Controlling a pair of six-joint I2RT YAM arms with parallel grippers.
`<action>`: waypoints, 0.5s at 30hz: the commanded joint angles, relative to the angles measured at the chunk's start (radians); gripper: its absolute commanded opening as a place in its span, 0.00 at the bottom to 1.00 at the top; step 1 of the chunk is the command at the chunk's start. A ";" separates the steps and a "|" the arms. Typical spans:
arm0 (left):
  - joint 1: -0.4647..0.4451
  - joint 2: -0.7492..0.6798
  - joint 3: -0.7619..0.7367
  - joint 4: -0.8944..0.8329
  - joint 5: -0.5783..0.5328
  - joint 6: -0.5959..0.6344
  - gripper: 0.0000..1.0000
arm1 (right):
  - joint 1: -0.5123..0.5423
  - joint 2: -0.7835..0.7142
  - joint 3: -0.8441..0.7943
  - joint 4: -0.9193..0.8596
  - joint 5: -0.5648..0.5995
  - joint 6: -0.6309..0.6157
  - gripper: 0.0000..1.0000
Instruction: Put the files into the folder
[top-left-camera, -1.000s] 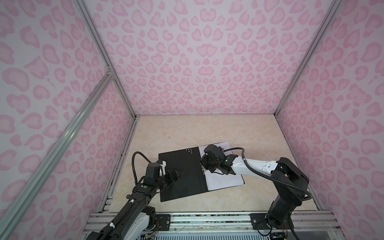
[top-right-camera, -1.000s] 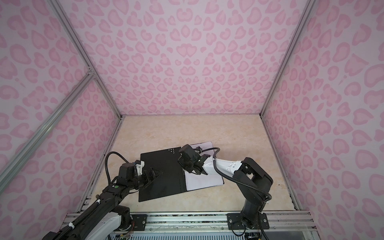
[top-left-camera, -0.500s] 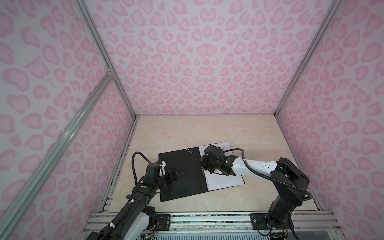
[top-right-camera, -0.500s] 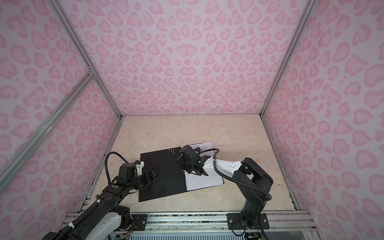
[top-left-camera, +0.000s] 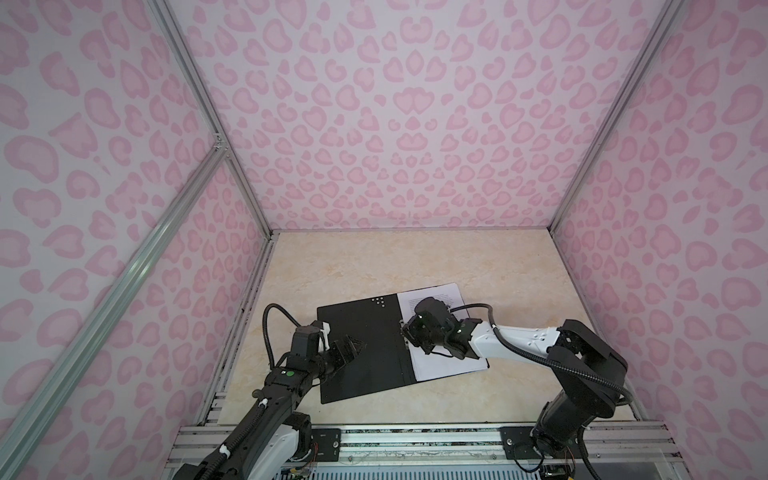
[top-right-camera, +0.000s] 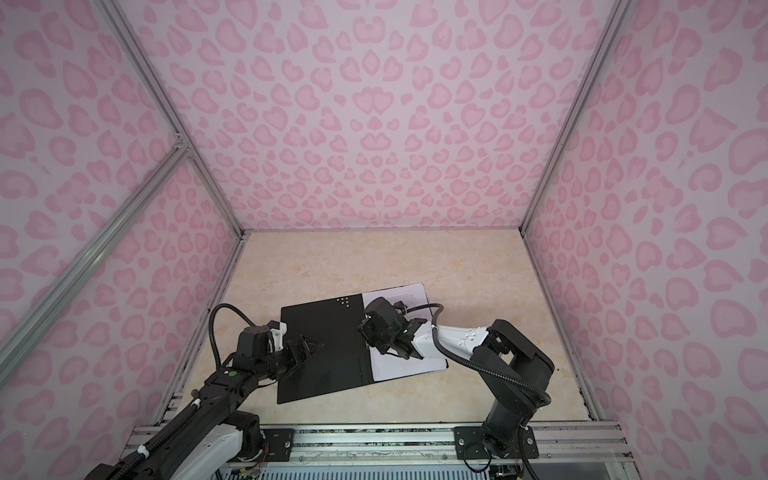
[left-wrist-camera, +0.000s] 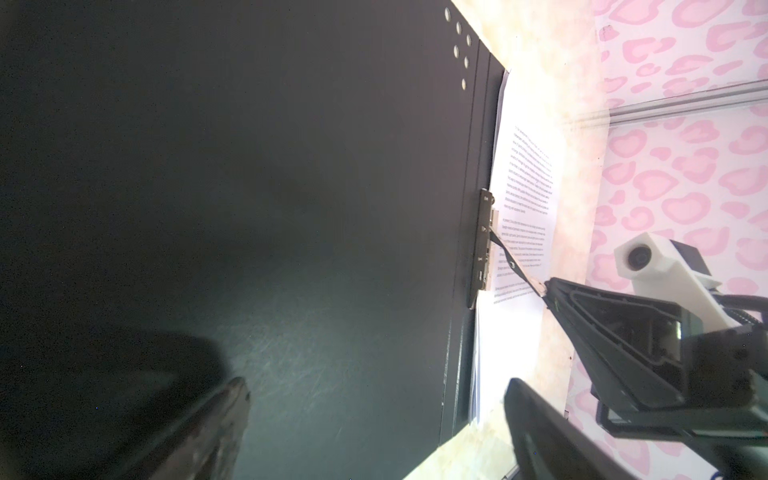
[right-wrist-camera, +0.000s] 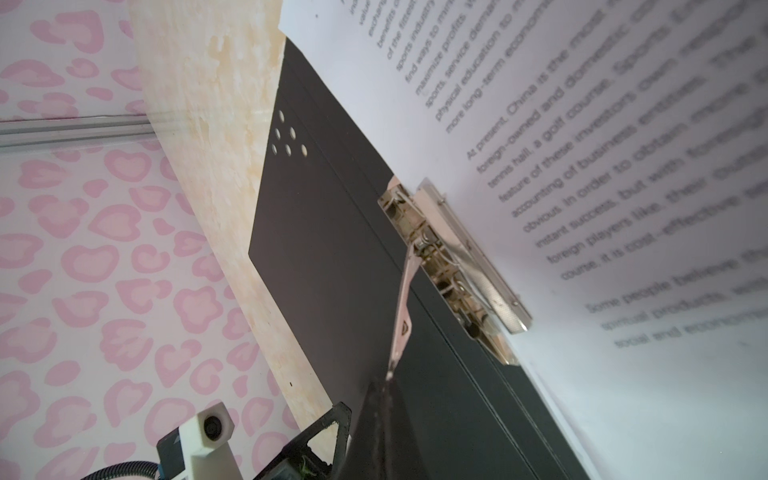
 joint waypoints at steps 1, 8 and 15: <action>0.002 -0.006 0.003 -0.012 -0.026 -0.003 0.97 | -0.002 0.008 -0.028 -0.043 0.030 -0.011 0.00; 0.007 -0.007 0.001 -0.023 -0.035 -0.003 0.97 | -0.006 -0.009 -0.097 -0.026 0.034 -0.012 0.00; 0.010 -0.015 0.002 -0.030 -0.040 -0.006 0.97 | -0.019 -0.012 -0.122 -0.005 0.037 -0.035 0.00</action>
